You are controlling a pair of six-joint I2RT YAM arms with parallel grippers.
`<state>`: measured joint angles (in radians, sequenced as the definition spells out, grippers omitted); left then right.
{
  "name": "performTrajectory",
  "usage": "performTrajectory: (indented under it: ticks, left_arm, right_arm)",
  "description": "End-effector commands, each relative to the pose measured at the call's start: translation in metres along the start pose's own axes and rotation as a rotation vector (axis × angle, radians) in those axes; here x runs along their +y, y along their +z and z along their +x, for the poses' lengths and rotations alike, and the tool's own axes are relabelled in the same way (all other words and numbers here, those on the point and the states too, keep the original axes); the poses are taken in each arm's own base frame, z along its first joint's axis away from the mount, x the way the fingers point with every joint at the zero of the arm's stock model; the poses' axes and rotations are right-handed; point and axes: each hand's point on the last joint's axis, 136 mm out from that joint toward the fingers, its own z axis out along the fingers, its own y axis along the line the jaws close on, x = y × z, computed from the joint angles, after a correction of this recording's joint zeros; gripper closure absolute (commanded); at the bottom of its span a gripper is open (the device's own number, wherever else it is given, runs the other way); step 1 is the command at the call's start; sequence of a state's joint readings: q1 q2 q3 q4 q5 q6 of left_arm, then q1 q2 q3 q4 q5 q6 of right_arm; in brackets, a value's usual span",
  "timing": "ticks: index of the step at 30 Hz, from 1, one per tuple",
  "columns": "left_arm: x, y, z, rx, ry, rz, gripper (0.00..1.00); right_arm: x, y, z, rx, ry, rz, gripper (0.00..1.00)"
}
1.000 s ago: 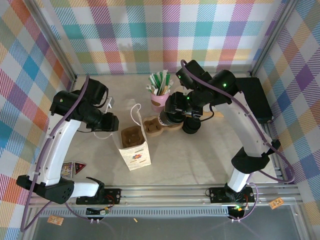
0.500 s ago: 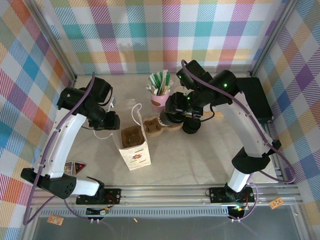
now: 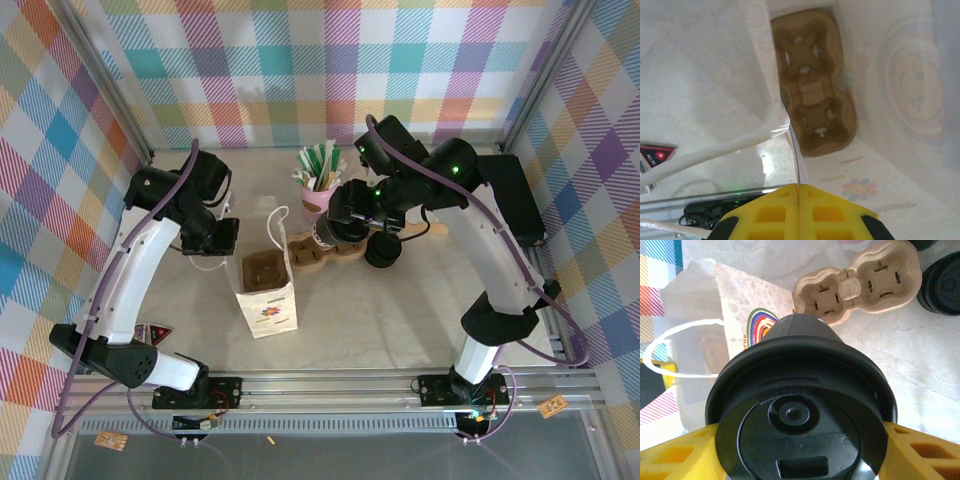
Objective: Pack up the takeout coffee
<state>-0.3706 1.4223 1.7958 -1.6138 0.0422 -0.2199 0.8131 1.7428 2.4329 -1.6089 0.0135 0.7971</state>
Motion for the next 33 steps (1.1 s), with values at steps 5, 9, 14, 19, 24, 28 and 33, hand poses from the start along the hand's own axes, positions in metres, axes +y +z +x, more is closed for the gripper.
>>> performTrajectory:
  ticks: [5,9,14,19,24,28,33]
  left_arm:
    - [0.014,-0.025,0.022,0.053,0.02,-0.07,1.0]
    - [0.019,-0.024,0.019,0.037,0.093,-0.144,1.0]
    - [0.017,-0.022,0.018,0.036,0.135,-0.17,1.0]
    - [0.008,-0.017,0.02,0.063,0.127,-0.141,1.0]
    - [-0.002,-0.019,0.016,0.06,0.107,-0.098,1.0]
    - [-0.008,-0.022,0.011,0.048,0.106,-0.074,1.0]
    - [-0.014,-0.022,0.01,0.053,0.109,-0.049,1.0]
  right_arm:
    - [-0.004,-0.004,0.014,0.057,0.022,0.013,0.66]
    - [0.0,-0.007,0.012,0.043,0.033,-0.009,0.66]
    - [0.009,-0.015,0.007,0.007,0.051,-0.063,0.67]
    - [0.029,-0.022,-0.003,-0.027,0.064,-0.163,0.68]
    - [0.054,-0.028,-0.014,-0.059,0.071,-0.273,0.69]
    - [0.068,-0.033,-0.024,-0.085,0.071,-0.327,0.69]
    - [0.087,-0.038,-0.032,-0.096,0.08,-0.41,0.7]
